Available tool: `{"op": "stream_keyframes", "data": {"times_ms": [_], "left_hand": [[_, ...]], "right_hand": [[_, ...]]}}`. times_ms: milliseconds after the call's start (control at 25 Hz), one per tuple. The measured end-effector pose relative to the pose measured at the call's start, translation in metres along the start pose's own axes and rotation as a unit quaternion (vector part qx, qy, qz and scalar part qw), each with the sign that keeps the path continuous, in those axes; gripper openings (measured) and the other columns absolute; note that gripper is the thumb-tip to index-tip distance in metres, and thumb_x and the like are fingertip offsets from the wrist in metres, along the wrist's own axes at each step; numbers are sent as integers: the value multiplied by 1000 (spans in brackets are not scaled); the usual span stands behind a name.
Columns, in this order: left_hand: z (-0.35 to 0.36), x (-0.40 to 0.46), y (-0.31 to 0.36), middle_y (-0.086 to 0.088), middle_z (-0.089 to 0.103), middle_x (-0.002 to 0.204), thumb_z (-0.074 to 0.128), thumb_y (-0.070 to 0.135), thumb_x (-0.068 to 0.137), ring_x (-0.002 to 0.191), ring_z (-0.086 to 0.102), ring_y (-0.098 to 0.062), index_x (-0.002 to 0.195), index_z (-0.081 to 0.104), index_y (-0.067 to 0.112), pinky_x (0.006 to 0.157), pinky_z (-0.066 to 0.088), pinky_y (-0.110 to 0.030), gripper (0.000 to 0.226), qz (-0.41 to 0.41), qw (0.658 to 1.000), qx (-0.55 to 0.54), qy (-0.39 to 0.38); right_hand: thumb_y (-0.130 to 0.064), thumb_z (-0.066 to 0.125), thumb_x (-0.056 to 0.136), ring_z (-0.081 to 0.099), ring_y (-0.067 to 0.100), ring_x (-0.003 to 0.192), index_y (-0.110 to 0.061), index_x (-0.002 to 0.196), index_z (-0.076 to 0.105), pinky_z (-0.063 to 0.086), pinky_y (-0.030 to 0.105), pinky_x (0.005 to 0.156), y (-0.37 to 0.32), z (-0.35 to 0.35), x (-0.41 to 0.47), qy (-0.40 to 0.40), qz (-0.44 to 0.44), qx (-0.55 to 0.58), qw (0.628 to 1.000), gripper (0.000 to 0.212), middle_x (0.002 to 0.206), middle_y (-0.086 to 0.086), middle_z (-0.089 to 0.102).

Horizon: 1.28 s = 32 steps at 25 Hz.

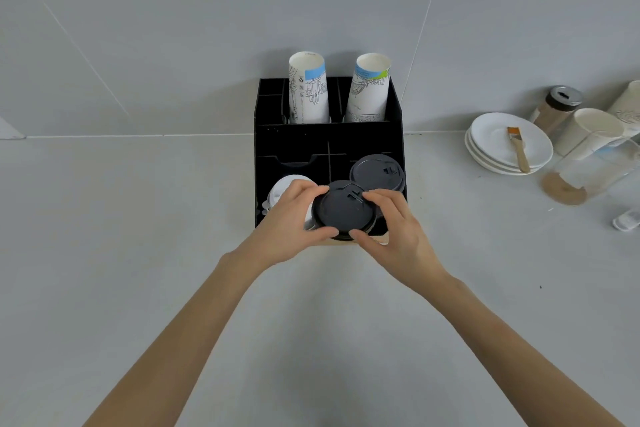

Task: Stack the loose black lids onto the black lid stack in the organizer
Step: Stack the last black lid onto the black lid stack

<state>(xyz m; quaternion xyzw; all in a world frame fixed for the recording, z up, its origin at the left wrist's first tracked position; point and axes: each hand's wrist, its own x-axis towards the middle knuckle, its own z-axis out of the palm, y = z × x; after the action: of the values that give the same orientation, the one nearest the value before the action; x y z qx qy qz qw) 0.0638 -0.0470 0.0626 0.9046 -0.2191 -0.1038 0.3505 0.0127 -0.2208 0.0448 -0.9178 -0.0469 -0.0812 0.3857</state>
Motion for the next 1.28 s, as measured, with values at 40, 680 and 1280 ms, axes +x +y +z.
{"op": "stream_keyframes", "data": {"times_ms": [40, 680, 1280], "left_hand": [[0, 7, 3, 0, 37, 131, 65, 26, 78, 119, 36, -11, 129, 37, 17, 95, 23, -14, 59, 9, 1000, 3, 3], [20, 86, 17, -5, 30, 147, 57, 24, 84, 135, 28, -19, 132, 35, 13, 109, 21, -27, 54, 51, 998, 8, -30], [31, 96, 4, -4, 24, 151, 59, 25, 82, 138, 23, -19, 134, 30, 15, 113, 21, -34, 61, 39, 997, 3, -69]], "right_hand": [[-18, 67, 77, 47, 20, 113, -9, 122, 44, 30, 12, 93, 2, -3, 4, 8, 8, 1, 1000, 51, 125, 10, 46], [-21, 65, 79, 41, 29, 116, -7, 120, 46, 34, 23, 90, 28, -9, 43, 118, 121, -14, 986, 48, 124, 17, 40], [-17, 67, 78, 47, 26, 116, -10, 112, 53, 45, 41, 95, 46, 2, 38, 124, 118, 11, 985, 38, 127, 13, 44]]}}
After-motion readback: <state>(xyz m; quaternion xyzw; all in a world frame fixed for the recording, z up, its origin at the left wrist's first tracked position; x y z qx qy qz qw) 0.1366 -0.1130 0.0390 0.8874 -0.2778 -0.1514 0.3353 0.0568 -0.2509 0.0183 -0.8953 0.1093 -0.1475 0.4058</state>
